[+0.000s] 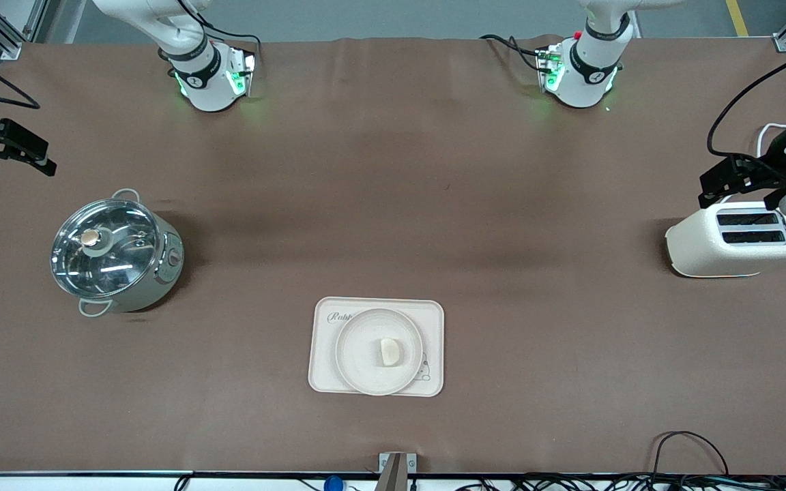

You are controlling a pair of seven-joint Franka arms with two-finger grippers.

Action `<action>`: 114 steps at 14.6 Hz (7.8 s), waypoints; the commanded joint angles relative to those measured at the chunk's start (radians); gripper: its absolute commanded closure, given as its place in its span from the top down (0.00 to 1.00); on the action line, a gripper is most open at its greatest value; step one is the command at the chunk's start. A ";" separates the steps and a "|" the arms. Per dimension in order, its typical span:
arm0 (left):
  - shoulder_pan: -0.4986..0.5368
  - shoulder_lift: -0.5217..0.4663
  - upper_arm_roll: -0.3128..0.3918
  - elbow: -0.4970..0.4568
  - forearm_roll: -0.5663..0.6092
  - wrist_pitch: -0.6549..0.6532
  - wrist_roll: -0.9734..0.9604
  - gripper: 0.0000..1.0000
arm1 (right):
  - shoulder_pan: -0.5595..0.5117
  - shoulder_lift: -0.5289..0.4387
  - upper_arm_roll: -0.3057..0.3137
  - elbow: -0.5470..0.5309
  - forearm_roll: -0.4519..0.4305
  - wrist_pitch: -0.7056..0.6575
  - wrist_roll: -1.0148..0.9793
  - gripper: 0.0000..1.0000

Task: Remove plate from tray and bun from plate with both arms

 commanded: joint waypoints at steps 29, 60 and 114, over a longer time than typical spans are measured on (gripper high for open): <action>0.000 -0.002 -0.005 0.017 -0.010 -0.022 -0.002 1.00 | 0.345 1.019 0.091 0.394 0.570 0.878 0.247 0.62; 0.001 -0.002 -0.005 0.016 -0.011 -0.023 0.001 1.00 | 0.331 1.105 0.111 0.437 0.587 0.866 0.244 0.03; -0.551 0.653 -0.227 -0.067 0.358 0.716 -1.537 1.00 | 0.304 0.404 -0.183 0.116 0.200 0.244 0.110 1.00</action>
